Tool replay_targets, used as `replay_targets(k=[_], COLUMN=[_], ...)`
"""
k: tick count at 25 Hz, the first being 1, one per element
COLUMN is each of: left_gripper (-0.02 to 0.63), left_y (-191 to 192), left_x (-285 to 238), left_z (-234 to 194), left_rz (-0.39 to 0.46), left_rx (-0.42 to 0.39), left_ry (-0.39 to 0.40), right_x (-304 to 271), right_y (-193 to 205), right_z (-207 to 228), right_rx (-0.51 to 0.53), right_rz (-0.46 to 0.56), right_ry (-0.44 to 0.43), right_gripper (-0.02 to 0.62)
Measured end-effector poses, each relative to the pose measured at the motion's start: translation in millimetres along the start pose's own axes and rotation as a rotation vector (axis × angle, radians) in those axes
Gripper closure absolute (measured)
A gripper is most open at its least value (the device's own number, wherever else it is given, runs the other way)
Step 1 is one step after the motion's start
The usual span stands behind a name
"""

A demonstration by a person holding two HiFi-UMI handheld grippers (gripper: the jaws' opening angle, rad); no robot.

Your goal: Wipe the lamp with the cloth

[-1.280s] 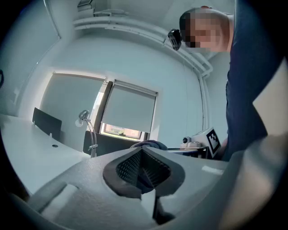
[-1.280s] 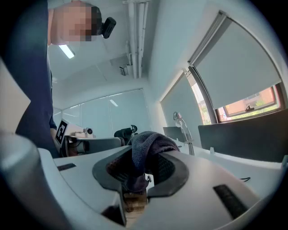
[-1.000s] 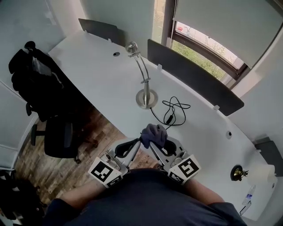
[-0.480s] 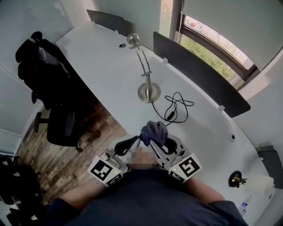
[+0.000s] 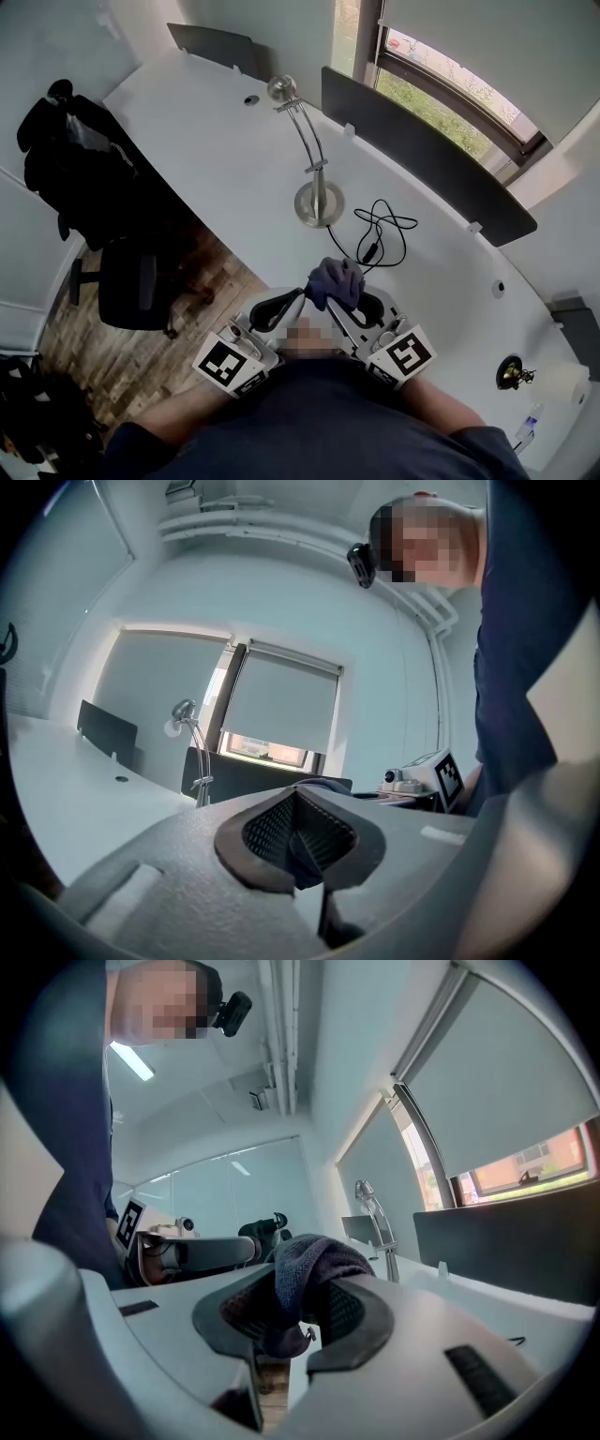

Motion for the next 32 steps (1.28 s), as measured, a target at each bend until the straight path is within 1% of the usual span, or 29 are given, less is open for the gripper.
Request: replay_targets(k=[2, 5, 9, 12, 15, 18, 20, 25, 29, 32], left_gripper=[0.603, 0.603, 0.603, 0.603, 0.603, 0.603, 0.603, 0.603, 0.603, 0.603], left_y=[-7, -22, -34, -39, -39, -37, -35, -41, -40, -38], left_x=[0, 1, 3, 2, -4, -14, -23, -43, -57, -67], left_z=[-24, -62, -106, -126, -138, -145, -147, -149, -154, -158], left_rz=[0.008, 0.015, -0.004, -0.003, 0.001, -0.026, -0.021, -0.010, -0.029, -0.039], left_rx=[-0.004, -0.035, -0.041, -0.037, -0.005, 0.007, -0.001, 0.014, 0.021, 0.020], left_ry=[0.044, 0.108, 0.182, 0.242, 0.279, 0.281, 0.279, 0.250, 0.207, 0.189], right_x=[-16, -44, -77, -94, -104, -108, -110, -112, -113, -116], right_y=[-6, -17, -26, -29, -28, -26, -22, -16, -10, -4], right_z=[-4, -8, -14, -17, -16, -10, -1, 29, 57, 78], right_rx=[-0.006, -0.001, -0.017, -0.030, -0.046, -0.049, -0.055, -0.068, -0.067, -0.069], right_rz=[-0.004, -0.001, 0.010, 0.003, -0.007, -0.020, -0.030, -0.053, -0.086, -0.099], right_ry=[0.053, 0.122, 0.218, 0.279, 0.308, 0.302, 0.289, 0.255, 0.236, 0.227], right_gripper=[0.489, 0.489, 0.489, 0.488, 0.488, 0.489, 0.489, 0.489, 0.489, 0.489])
Point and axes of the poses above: the fingertips, and each gripper's own axes: x backward along the fingers, z to its right, y out of its underside, the point moved 10 cm from there along x, backward along the fingers, and after that the axes turned 7 degrees about -z, right-handed, at the moved point
